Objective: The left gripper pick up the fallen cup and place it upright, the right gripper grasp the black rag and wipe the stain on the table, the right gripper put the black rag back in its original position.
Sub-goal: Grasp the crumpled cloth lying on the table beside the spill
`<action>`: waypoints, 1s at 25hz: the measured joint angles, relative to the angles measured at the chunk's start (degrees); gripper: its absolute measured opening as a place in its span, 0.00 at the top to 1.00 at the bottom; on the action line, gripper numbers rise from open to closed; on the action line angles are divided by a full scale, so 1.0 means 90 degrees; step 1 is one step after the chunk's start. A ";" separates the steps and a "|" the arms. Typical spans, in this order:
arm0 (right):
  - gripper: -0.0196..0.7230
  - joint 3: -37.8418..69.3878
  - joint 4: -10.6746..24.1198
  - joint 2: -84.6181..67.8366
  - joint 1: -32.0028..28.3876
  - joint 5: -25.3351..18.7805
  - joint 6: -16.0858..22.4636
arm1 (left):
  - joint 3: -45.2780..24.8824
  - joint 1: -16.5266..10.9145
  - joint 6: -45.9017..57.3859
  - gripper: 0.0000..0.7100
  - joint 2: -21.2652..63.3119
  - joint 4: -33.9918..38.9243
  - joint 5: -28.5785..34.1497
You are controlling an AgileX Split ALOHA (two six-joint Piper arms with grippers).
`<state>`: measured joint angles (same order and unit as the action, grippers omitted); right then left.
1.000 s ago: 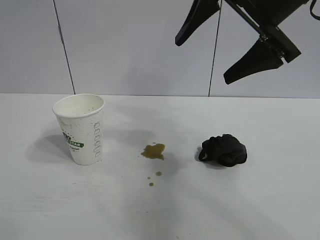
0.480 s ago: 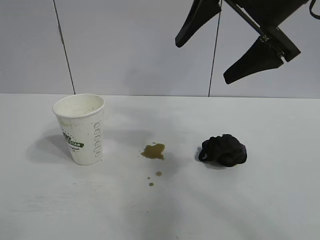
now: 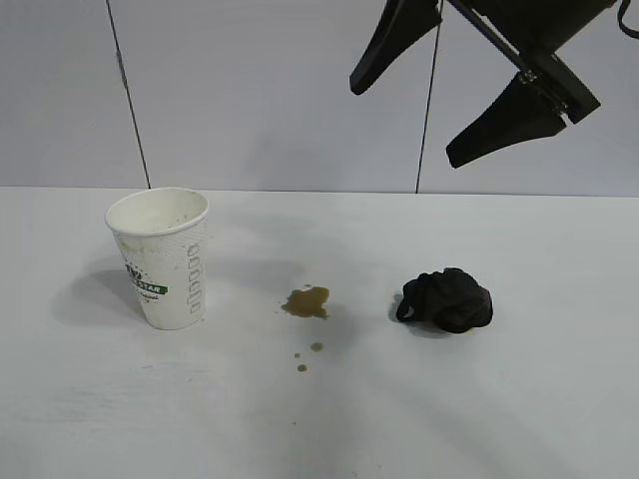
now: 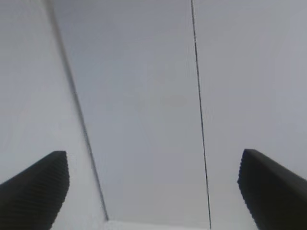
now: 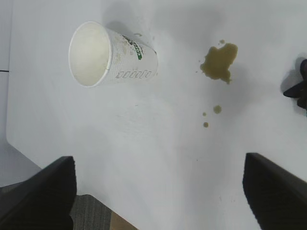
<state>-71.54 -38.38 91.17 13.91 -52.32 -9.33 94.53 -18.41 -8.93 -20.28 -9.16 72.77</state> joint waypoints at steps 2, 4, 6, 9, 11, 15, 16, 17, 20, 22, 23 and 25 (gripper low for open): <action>0.10 0.0000 0.0000 0.0000 0.0000 0.0000 0.0000 | -0.0461 0.0292 0.0027 0.03 0.0547 0.0294 0.0073; 0.10 0.0000 0.0000 0.0000 0.0000 0.0000 0.0000 | -0.1039 0.0438 0.0034 0.03 0.1080 0.0486 0.0105; 0.10 0.0000 0.0000 0.0000 0.0000 0.0000 0.0000 | -0.1641 0.0454 0.0039 0.03 0.1483 0.0602 0.0107; 0.10 0.0000 0.0000 0.0000 0.0000 0.0000 -0.0007 | -0.2755 0.0454 0.0021 0.03 0.1970 0.0789 0.0107; 0.10 0.0000 0.0000 0.0000 0.0000 0.0000 -0.0028 | -0.3621 0.0454 0.0021 0.03 0.2162 0.0896 0.0113; 0.10 0.0000 0.0000 0.0000 0.0000 0.0000 -0.0091 | -0.5162 0.0454 0.0007 0.03 0.2337 0.0881 0.0113; 0.10 0.0000 0.0000 0.0000 0.0000 0.0000 -0.0091 | -0.5450 0.0477 0.0007 0.03 0.2348 0.0854 0.0103; 0.10 0.0000 0.0000 0.0000 0.0000 0.0000 -0.0098 | -0.5770 0.0514 0.0007 0.03 0.2344 0.0794 0.0024; 0.10 0.0000 0.0006 0.0000 0.0000 0.0000 -0.0155 | -0.6522 0.0647 0.0007 0.03 0.2344 0.0751 -0.0393; 0.10 0.0000 0.0006 0.0000 0.0000 0.0000 -0.0165 | -0.6931 0.0671 0.0065 0.03 0.2344 0.0751 -0.0585; 0.10 0.0000 0.0006 0.0000 0.0000 0.0000 -0.0177 | -0.7084 0.0674 0.0160 0.03 0.2344 0.0746 -0.0628; 0.10 0.0000 0.0006 0.0000 0.0000 0.0000 -0.0204 | -0.7360 0.0674 0.0370 0.03 0.2344 0.0746 -0.0723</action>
<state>-71.54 -38.33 91.17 13.91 -52.32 -11.17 28.29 -12.35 -5.59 0.81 -2.45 66.26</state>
